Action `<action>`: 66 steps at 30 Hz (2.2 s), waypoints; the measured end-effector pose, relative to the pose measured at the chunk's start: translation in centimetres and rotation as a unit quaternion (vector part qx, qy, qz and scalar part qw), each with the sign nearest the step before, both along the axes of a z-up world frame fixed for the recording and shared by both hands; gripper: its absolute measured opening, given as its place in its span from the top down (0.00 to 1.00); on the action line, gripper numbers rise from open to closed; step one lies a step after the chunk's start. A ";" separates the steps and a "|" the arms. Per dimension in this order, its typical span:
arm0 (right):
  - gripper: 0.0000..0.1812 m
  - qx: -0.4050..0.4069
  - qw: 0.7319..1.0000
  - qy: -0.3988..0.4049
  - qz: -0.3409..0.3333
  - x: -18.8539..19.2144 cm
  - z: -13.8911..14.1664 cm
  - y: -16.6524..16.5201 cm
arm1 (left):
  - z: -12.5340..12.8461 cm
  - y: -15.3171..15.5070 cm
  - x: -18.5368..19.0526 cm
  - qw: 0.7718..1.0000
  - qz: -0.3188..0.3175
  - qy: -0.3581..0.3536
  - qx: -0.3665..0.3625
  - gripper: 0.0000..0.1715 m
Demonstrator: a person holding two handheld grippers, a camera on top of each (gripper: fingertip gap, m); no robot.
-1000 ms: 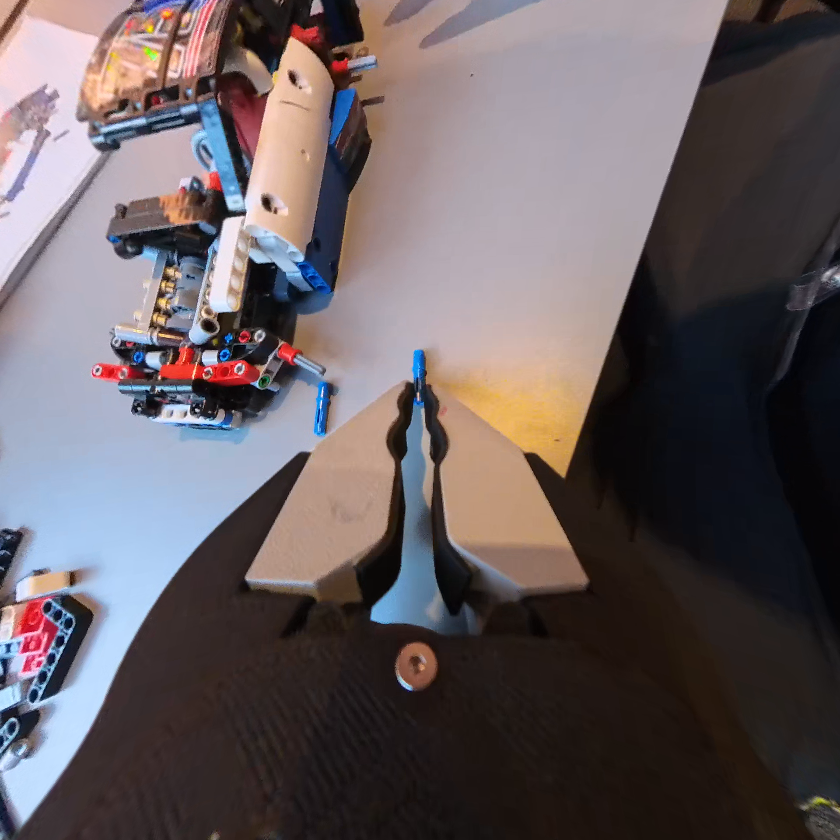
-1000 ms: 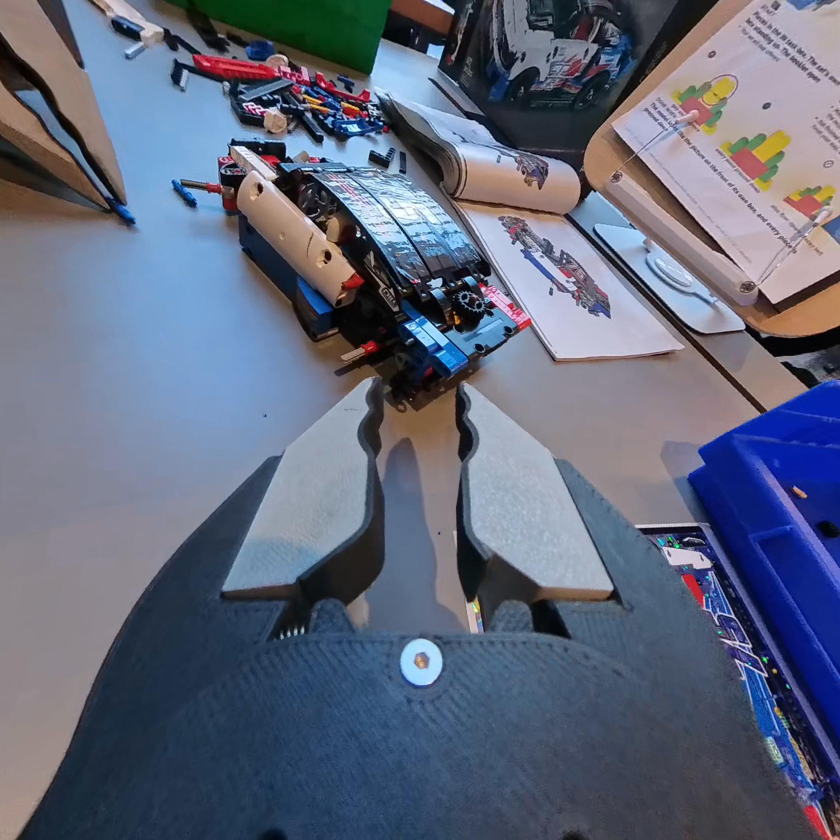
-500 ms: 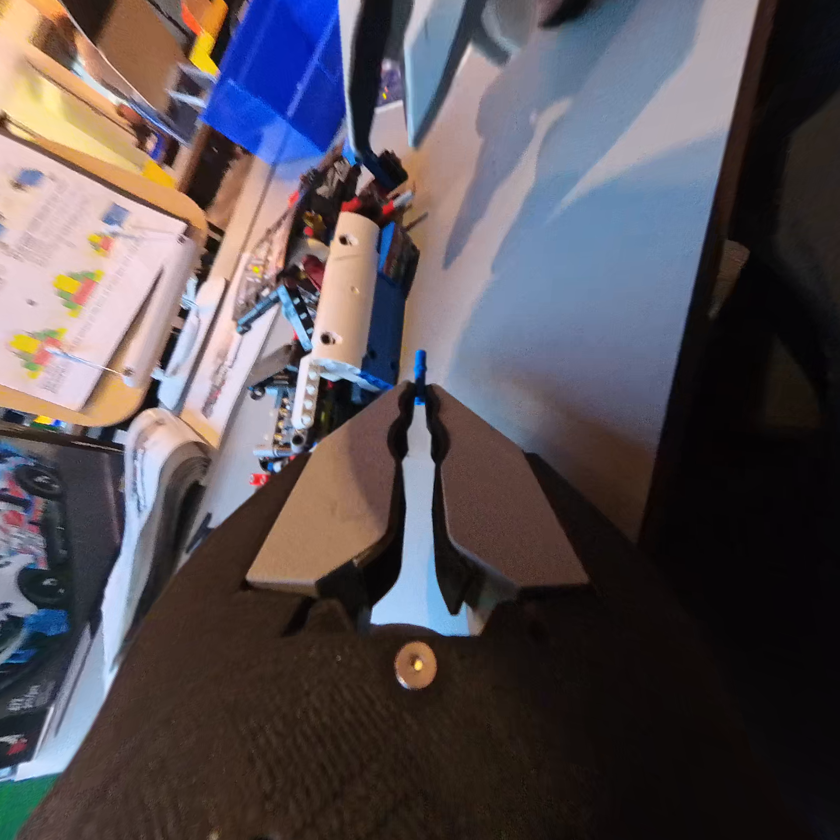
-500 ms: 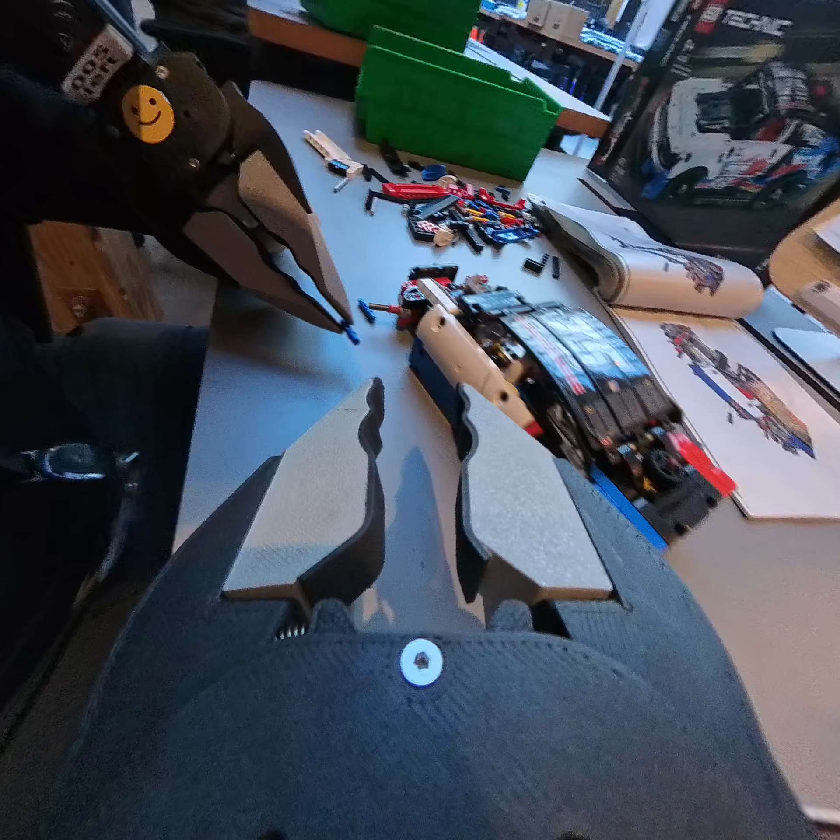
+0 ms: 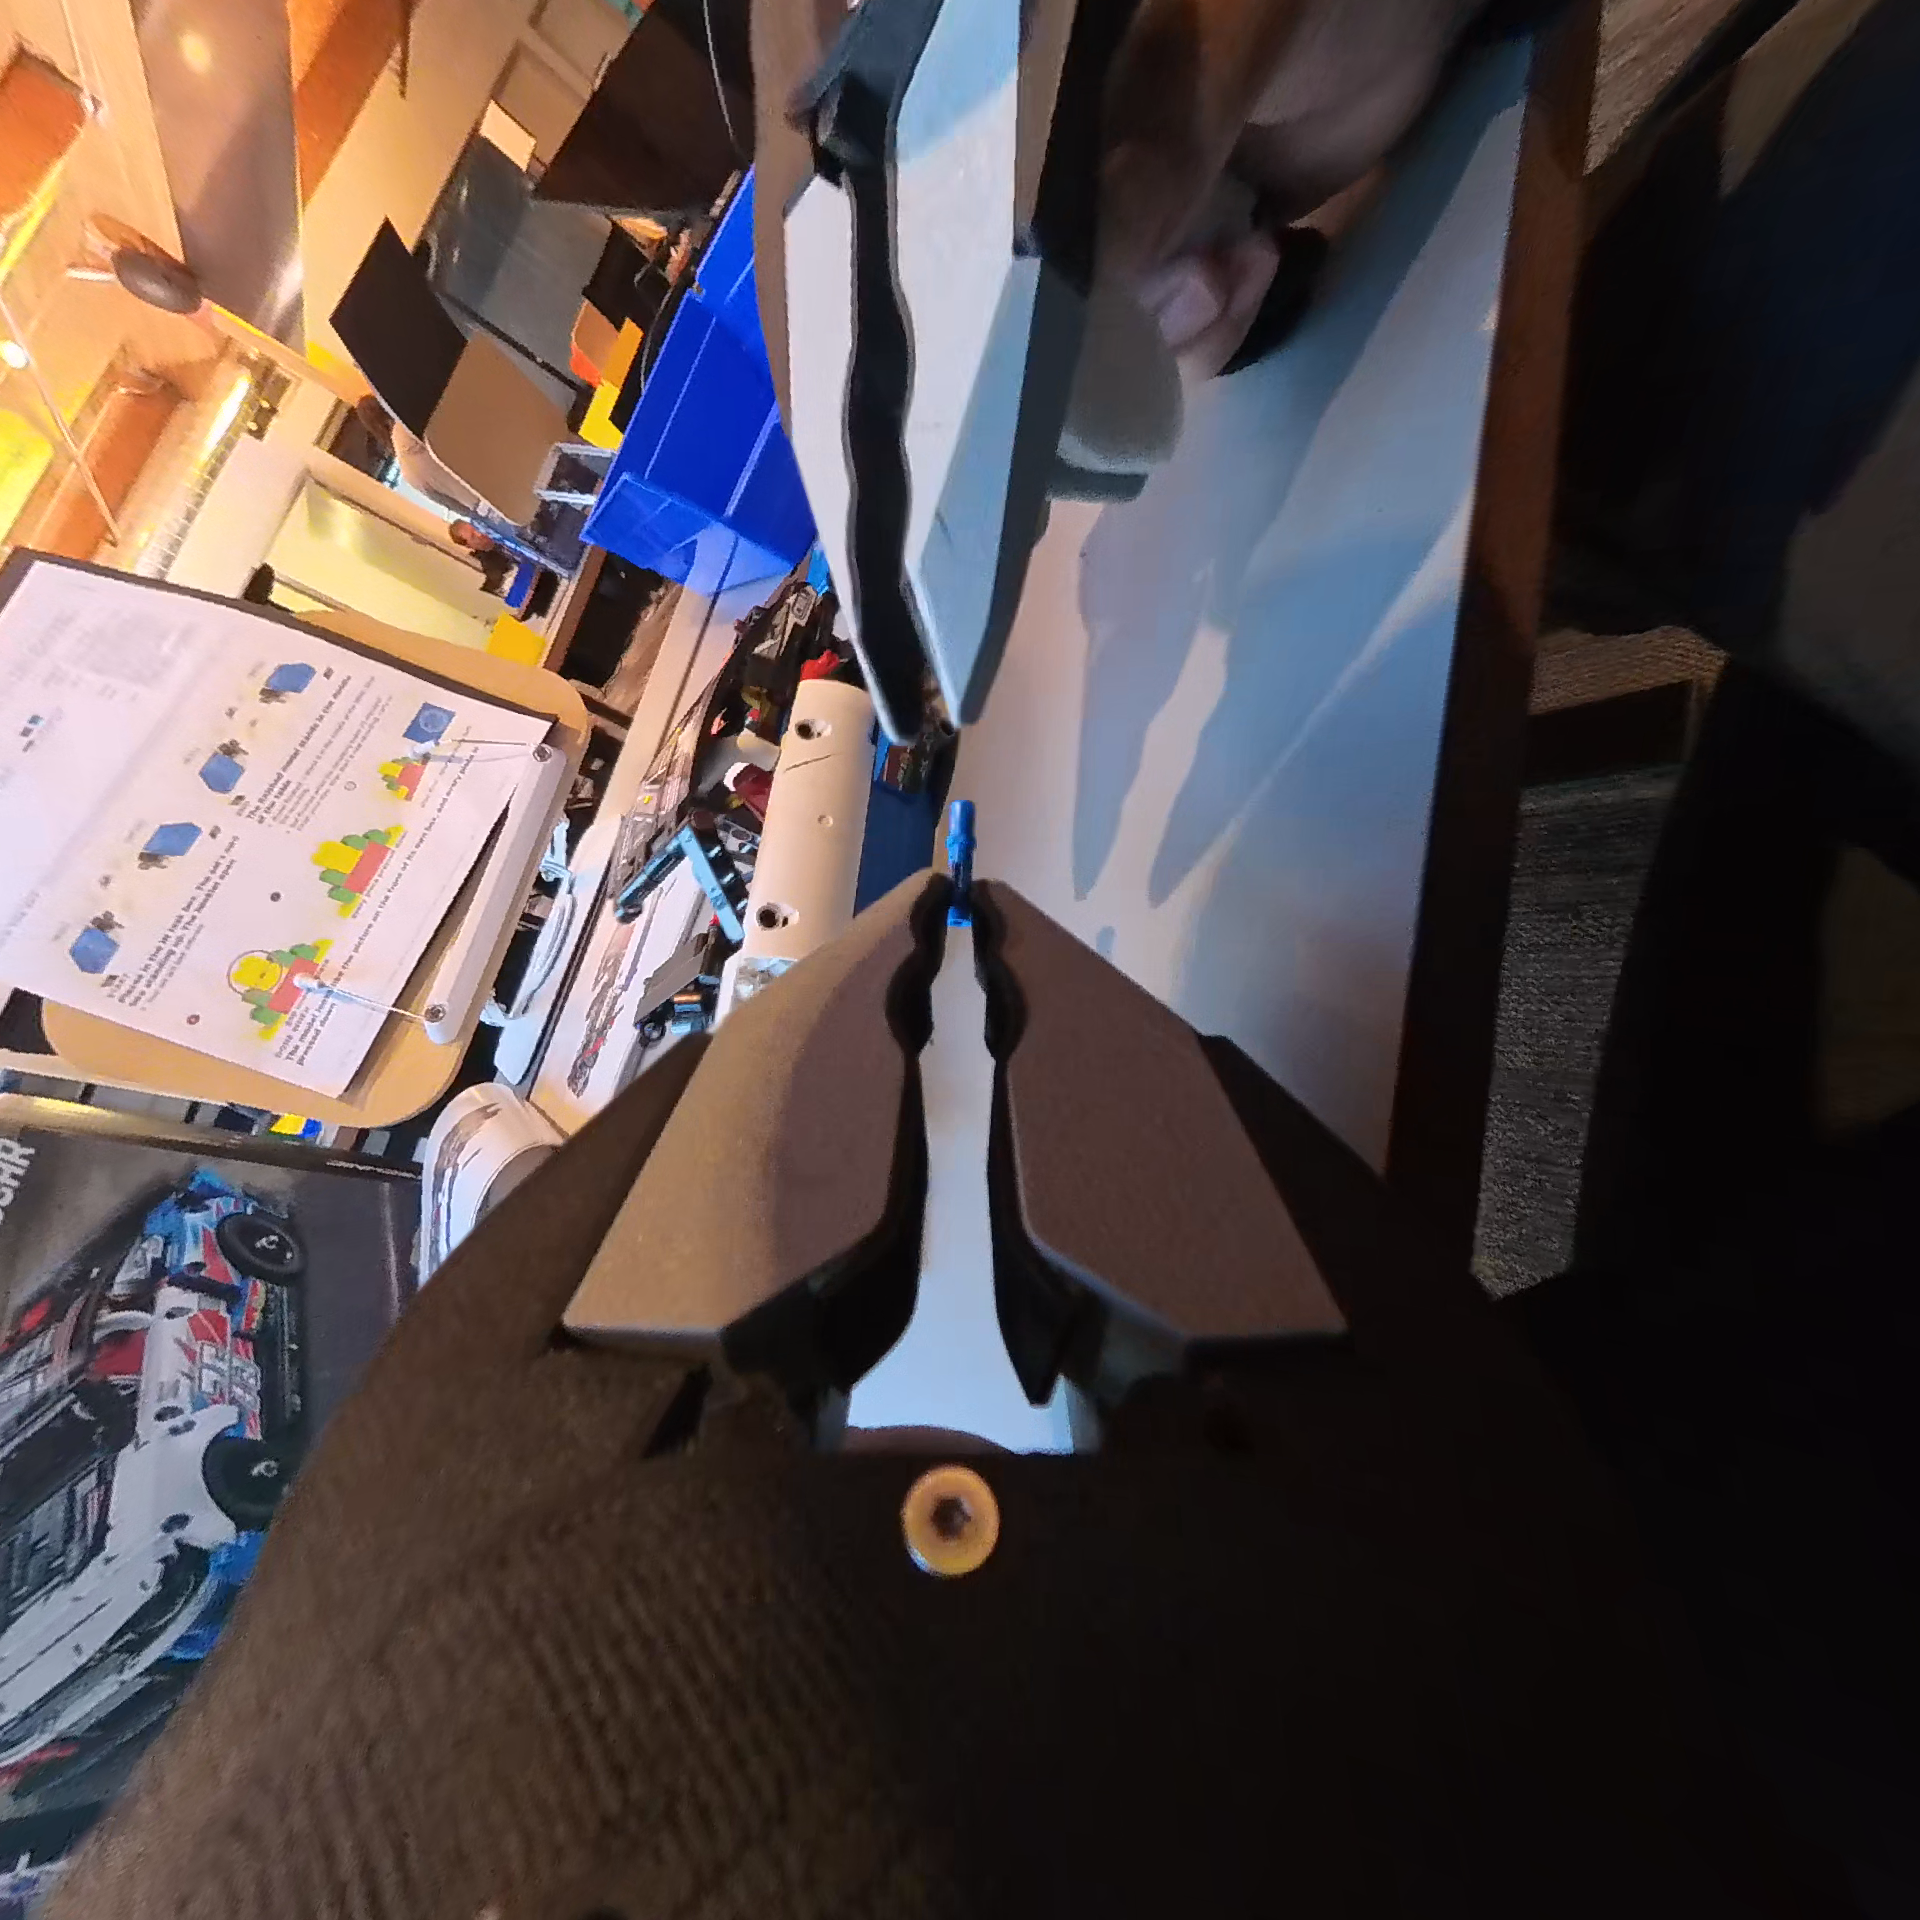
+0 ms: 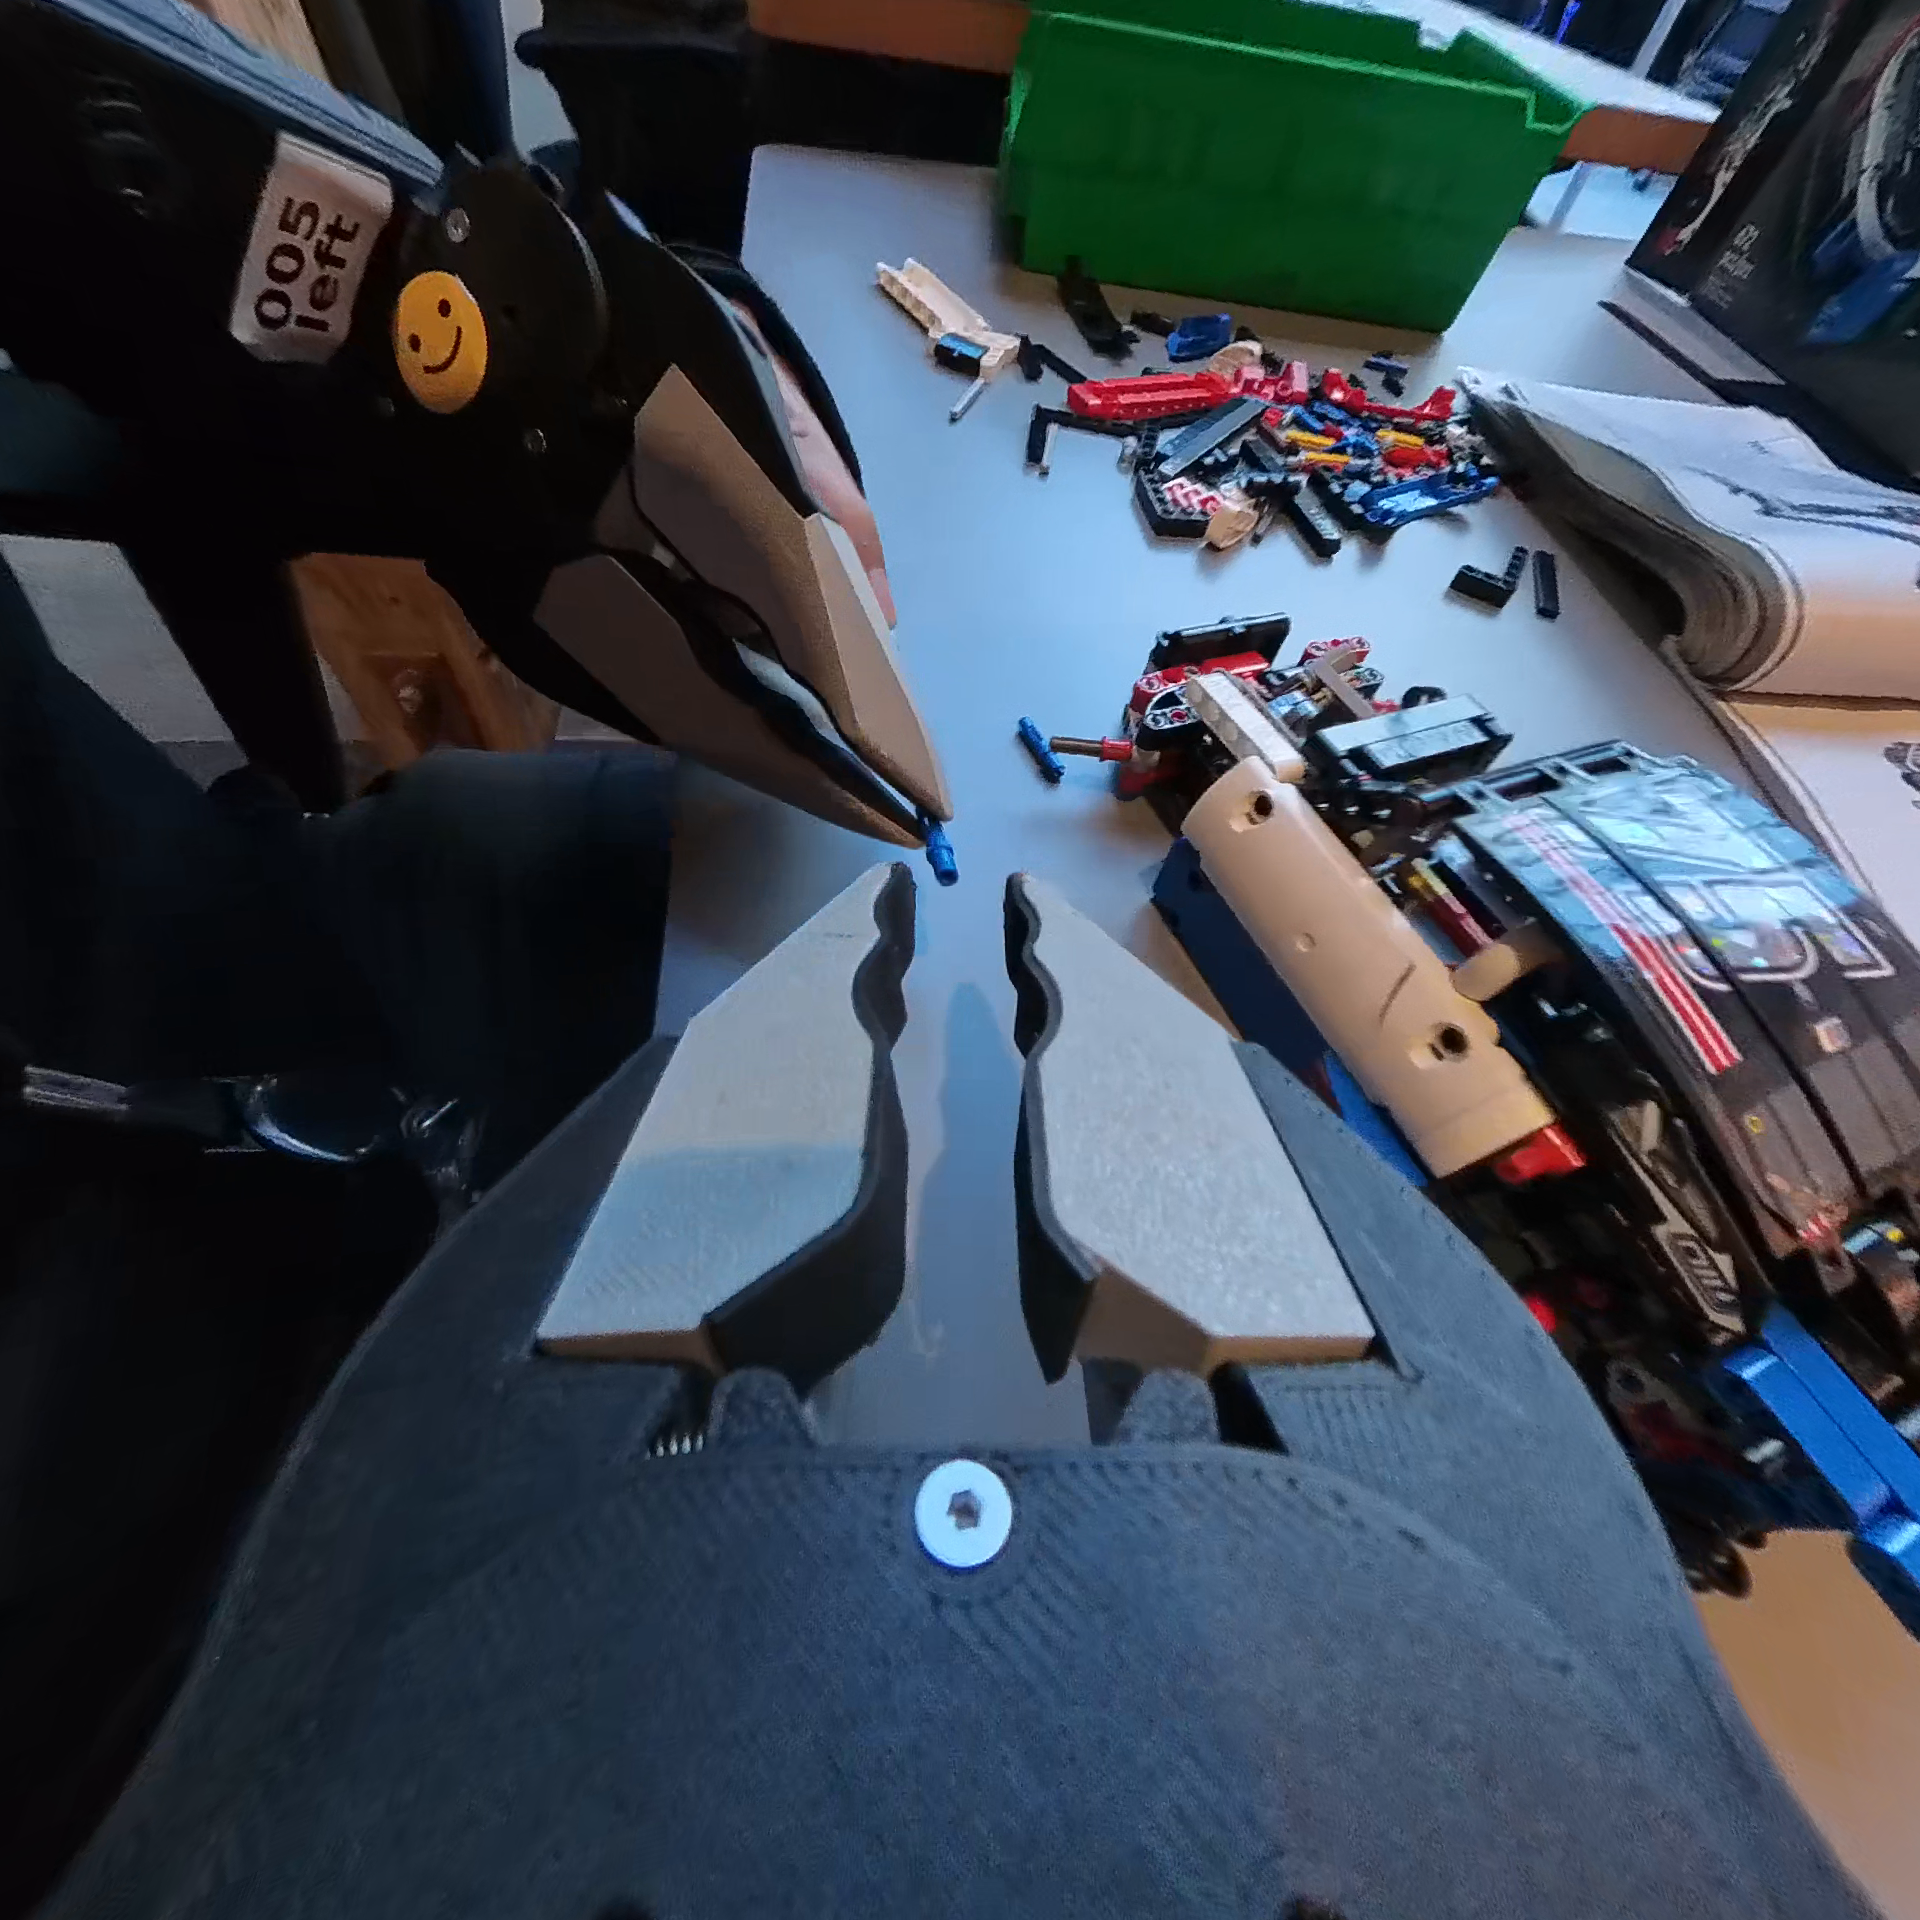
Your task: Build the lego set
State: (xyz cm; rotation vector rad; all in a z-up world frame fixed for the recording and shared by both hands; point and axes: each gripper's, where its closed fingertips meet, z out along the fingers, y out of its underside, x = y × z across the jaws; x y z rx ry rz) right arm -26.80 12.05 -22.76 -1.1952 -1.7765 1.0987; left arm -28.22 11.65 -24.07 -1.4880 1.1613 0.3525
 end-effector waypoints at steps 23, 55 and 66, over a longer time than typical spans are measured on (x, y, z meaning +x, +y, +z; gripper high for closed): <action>0.97 0.173 0.983 -0.057 0.033 -1.0 -3.4 -1.3 | -1.3 -0.9 0.7 0.998 -0.024 0.004 -0.055 0.99; 0.98 0.220 0.970 -0.089 0.053 -1.6 -5.1 -0.8 | -3.8 -0.4 -0.5 0.979 0.023 -0.021 -0.202 0.99; 0.98 0.100 0.985 -0.120 0.078 -1.5 -4.6 -1.6 | -3.1 -0.4 -0.3 0.988 0.020 -0.007 -0.156 0.92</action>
